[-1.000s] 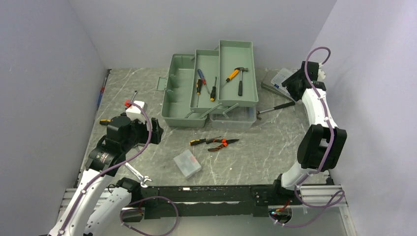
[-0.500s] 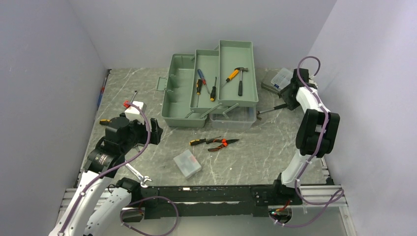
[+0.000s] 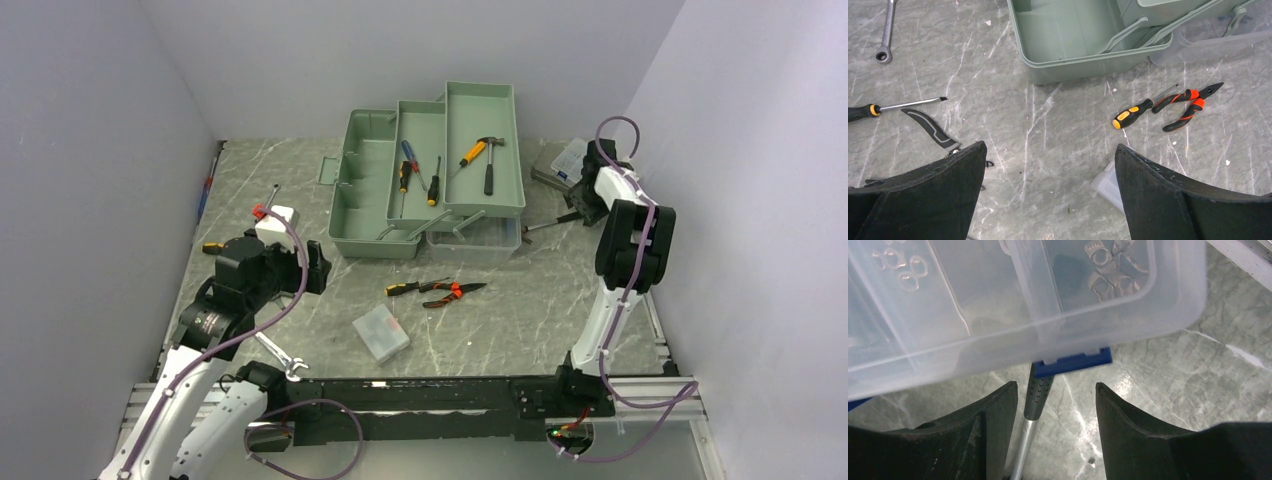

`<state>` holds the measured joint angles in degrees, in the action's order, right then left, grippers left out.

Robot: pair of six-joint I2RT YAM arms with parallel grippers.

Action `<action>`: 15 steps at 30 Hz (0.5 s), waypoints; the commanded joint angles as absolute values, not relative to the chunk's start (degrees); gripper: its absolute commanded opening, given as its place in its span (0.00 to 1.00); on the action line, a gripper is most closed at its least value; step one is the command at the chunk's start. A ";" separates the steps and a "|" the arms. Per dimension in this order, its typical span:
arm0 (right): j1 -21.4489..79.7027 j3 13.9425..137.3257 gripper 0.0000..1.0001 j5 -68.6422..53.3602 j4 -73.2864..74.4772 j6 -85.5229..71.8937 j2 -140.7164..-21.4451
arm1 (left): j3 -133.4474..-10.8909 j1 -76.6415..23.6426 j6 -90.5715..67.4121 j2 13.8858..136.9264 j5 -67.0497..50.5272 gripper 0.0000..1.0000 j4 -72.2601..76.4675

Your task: Pack the tool kit

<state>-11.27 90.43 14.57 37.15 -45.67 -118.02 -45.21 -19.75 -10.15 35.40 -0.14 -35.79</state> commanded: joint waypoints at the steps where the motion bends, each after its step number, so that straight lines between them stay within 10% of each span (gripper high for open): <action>1: -10.77 94.55 0.60 16.85 39.26 -46.25 -120.97 | -45.79 -19.64 -9.46 35.81 -0.46 0.99 -34.10; 9: -9.23 100.72 0.55 18.89 43.58 -45.89 -127.50 | -45.88 -19.69 -9.38 36.15 -0.26 0.99 -34.10; 15: -8.38 101.60 0.12 21.21 46.43 -45.35 -128.66 | -46.01 -19.39 -9.32 36.32 -0.37 0.99 -34.15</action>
<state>-8.43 101.19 18.52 43.38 -45.50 -128.29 -45.21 -19.70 -10.15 36.25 -0.14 -35.79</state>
